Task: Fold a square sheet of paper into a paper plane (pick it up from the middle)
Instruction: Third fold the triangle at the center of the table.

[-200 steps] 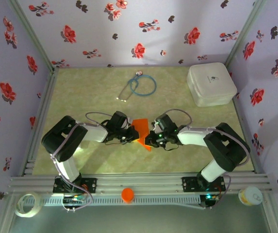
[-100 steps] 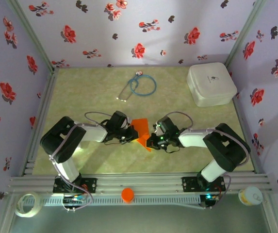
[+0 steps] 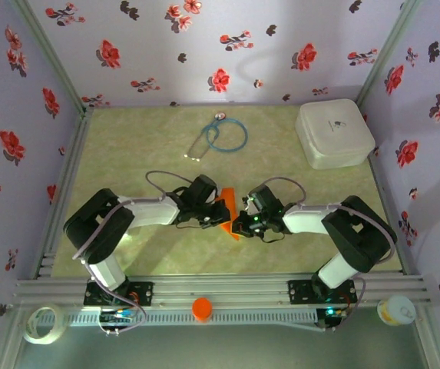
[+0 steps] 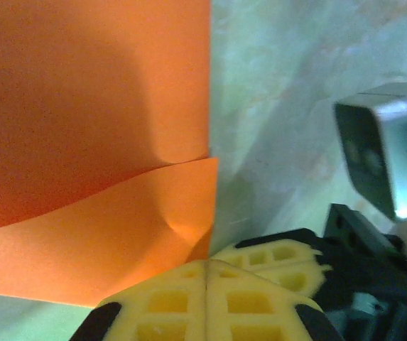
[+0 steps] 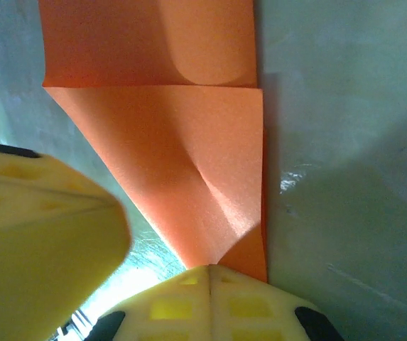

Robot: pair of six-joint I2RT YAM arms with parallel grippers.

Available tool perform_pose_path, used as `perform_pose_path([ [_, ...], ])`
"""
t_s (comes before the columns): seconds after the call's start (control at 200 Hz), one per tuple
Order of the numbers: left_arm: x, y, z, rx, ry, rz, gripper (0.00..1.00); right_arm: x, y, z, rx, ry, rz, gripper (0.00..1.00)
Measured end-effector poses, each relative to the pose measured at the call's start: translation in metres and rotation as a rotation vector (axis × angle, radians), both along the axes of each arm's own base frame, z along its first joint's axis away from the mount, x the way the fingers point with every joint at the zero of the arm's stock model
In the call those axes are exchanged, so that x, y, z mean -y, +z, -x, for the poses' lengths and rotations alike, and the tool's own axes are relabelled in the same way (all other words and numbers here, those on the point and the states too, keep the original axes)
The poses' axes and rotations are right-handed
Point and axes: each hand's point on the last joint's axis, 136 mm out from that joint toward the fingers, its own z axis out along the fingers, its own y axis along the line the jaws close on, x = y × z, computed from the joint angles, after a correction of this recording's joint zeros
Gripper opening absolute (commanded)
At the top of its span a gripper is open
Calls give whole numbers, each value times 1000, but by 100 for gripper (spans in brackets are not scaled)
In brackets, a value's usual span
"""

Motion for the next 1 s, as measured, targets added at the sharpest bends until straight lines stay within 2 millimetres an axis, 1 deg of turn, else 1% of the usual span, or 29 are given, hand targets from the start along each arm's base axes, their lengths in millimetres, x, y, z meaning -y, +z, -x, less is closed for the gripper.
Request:
perform_pose_path([
  [0.16, -6, -22, 5, -55, 16, -55, 0, 2, 0, 0, 5, -4, 3, 4],
  [0.345, -8, -22, 0, -60, 29, -29, 0, 2, -1, 0, 11, -9, 5, 2],
  [0.535, -14, -23, -4, -72, 36, 16, 0, 3, 0, -3, 25, -17, 10, 0],
  [1.0, -27, -22, -18, -58, 64, 109, 6, 2, -1, -7, 40, -23, 9, 0],
])
